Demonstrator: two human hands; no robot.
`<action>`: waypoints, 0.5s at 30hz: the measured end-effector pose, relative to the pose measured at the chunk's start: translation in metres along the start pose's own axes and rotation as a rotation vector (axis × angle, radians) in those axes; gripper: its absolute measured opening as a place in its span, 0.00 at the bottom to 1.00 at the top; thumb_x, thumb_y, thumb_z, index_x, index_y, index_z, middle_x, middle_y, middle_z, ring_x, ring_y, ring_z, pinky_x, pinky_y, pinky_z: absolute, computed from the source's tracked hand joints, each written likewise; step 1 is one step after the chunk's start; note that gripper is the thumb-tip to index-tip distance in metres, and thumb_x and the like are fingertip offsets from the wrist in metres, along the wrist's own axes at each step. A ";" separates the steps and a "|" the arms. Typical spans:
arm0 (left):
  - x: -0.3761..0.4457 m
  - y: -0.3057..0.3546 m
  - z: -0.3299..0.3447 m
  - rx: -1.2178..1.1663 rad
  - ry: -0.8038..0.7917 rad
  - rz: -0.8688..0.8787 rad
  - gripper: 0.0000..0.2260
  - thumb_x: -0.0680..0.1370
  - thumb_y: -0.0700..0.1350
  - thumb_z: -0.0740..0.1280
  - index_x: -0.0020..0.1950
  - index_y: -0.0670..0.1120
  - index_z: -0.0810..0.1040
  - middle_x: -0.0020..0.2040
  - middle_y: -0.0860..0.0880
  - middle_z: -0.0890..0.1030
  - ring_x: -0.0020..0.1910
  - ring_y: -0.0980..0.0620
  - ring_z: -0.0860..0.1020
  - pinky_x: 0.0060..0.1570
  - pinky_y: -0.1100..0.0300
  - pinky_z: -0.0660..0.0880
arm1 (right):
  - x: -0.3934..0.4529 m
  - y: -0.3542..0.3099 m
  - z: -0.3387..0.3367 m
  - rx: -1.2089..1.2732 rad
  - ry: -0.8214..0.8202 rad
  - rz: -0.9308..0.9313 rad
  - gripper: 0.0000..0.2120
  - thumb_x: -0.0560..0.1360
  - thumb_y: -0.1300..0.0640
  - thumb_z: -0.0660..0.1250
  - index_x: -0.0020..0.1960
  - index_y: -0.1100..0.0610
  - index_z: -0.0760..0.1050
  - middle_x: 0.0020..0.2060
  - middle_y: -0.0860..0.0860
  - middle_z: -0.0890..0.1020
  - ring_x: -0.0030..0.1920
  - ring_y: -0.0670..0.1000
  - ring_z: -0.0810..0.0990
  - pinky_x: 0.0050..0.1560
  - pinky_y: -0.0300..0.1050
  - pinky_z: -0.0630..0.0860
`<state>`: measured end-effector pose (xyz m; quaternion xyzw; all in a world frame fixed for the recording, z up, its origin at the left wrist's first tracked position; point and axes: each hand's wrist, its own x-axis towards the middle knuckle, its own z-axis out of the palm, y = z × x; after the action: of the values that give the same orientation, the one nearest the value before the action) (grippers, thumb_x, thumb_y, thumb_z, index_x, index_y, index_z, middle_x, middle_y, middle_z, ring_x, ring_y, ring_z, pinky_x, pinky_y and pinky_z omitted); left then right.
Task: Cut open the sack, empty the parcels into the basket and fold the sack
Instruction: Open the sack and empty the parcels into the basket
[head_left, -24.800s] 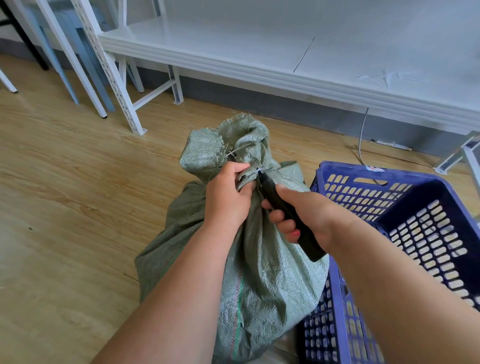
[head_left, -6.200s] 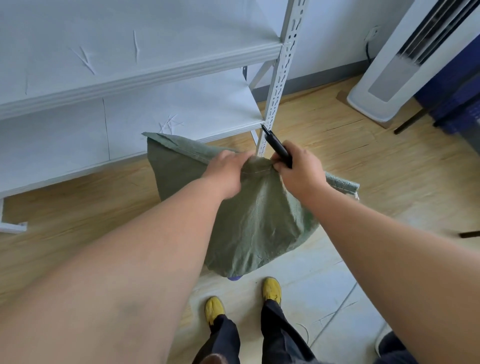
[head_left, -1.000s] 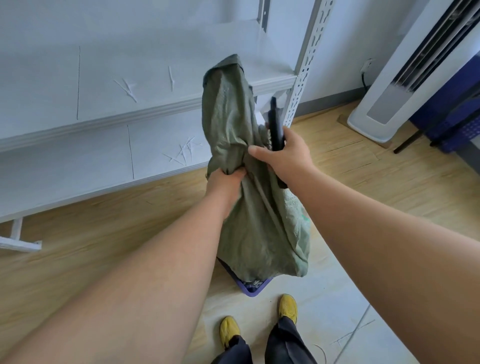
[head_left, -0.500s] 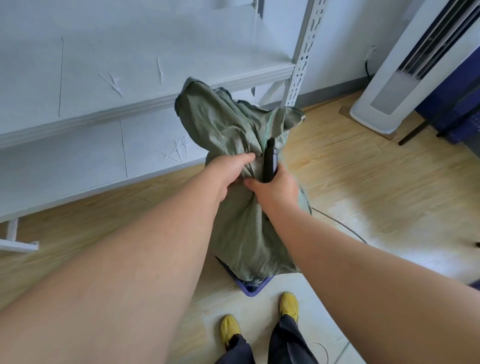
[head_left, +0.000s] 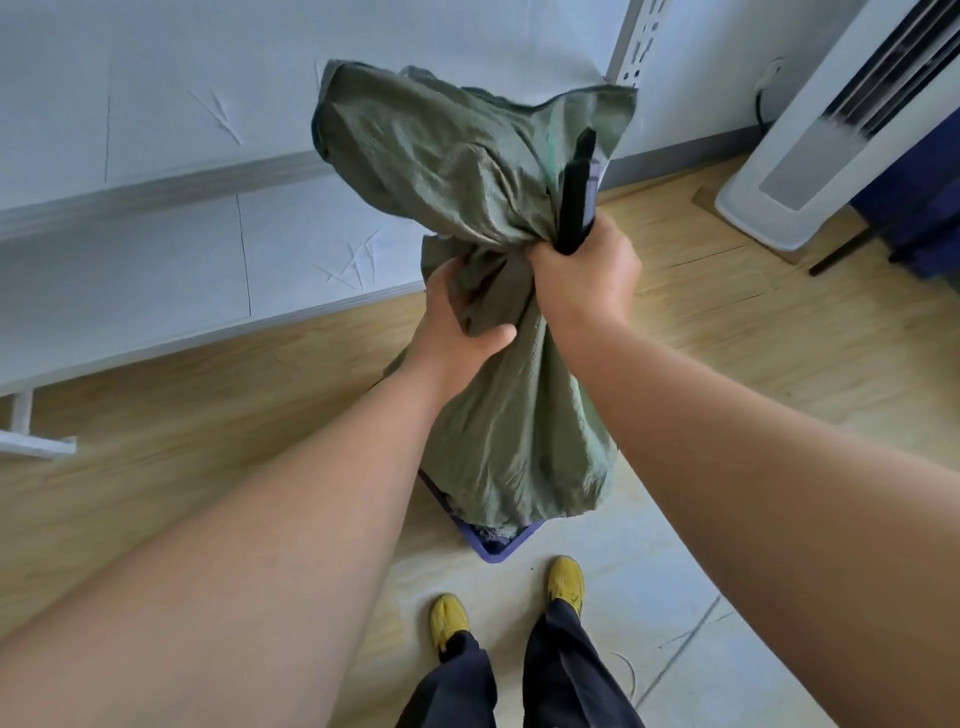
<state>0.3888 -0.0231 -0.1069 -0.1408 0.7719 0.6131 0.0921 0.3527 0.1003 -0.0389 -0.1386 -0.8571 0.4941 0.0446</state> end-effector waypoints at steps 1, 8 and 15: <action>0.000 0.000 -0.001 -0.012 0.011 0.006 0.42 0.68 0.49 0.75 0.75 0.57 0.54 0.69 0.53 0.70 0.66 0.54 0.72 0.67 0.50 0.70 | 0.001 0.001 0.000 0.013 0.000 0.001 0.04 0.70 0.59 0.66 0.45 0.55 0.73 0.35 0.47 0.77 0.39 0.51 0.78 0.40 0.47 0.77; -0.011 -0.005 -0.006 0.069 0.009 -0.015 0.42 0.71 0.46 0.76 0.76 0.54 0.52 0.68 0.53 0.68 0.63 0.57 0.69 0.63 0.56 0.68 | 0.003 -0.008 0.000 0.010 -0.058 -0.007 0.04 0.70 0.57 0.67 0.42 0.56 0.73 0.35 0.51 0.78 0.38 0.53 0.78 0.37 0.47 0.77; -0.019 -0.008 0.019 0.123 0.041 -0.179 0.29 0.72 0.57 0.72 0.69 0.50 0.68 0.56 0.53 0.78 0.54 0.51 0.75 0.53 0.58 0.71 | 0.001 -0.013 0.009 0.305 -0.403 0.403 0.10 0.70 0.60 0.74 0.43 0.61 0.73 0.21 0.53 0.75 0.21 0.50 0.72 0.28 0.42 0.75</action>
<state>0.4091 -0.0043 -0.1131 -0.2155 0.7943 0.5507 0.1392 0.3477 0.0867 -0.0329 -0.1964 -0.7200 0.6334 -0.2045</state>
